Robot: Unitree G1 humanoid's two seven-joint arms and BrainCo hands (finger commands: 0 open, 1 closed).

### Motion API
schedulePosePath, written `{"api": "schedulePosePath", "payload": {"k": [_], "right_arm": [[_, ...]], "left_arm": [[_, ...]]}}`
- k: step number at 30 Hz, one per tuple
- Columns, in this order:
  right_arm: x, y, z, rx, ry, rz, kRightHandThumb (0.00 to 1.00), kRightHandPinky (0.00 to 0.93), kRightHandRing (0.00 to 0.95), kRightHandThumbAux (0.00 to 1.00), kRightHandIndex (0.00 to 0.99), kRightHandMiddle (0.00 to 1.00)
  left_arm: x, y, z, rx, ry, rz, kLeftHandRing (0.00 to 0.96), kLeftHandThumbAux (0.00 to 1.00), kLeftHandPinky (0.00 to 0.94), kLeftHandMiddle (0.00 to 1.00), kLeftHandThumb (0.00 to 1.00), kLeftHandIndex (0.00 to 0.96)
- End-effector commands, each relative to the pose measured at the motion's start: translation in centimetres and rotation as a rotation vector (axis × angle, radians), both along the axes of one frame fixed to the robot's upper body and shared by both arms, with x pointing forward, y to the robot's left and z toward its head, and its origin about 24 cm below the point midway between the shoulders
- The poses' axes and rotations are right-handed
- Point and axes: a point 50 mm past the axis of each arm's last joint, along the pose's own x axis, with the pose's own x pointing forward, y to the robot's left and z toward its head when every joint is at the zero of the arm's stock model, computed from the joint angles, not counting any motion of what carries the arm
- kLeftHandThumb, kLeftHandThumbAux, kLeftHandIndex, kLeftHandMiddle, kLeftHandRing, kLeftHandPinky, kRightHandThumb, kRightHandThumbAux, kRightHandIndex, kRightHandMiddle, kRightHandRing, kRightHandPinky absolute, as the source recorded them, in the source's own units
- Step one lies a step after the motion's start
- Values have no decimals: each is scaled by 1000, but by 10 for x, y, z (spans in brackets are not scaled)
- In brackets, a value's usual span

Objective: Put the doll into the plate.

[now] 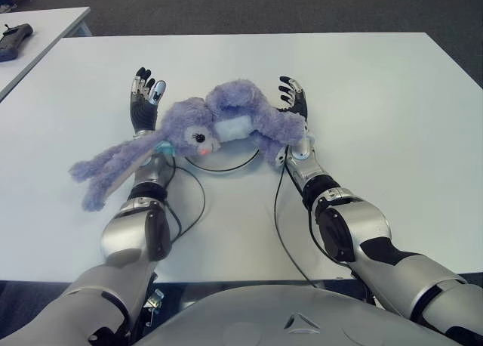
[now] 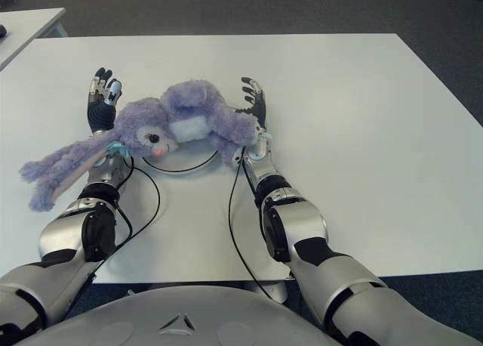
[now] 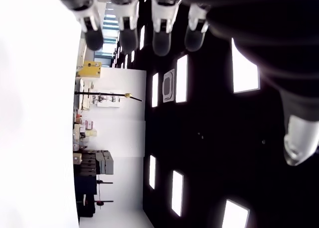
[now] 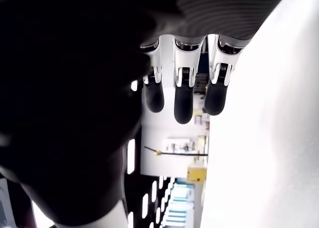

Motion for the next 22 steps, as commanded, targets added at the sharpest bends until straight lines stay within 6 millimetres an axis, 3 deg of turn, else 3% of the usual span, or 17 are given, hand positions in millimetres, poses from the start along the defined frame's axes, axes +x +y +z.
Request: {"api": "schedulePosePath", "payload": {"k": [1,22], "right_arm": [[-75,10,-96,-55,348,17,0,194,214,979,220,258],[-74,10,-96,-23,355,16,0,191,211,977,222,255]], "left_arm": [[-115,-12,-127,-122,504,94,70,518,51,92,0,94],[-115,-13,-127,-111,508,90,76,524,60,97,0,93]]}}
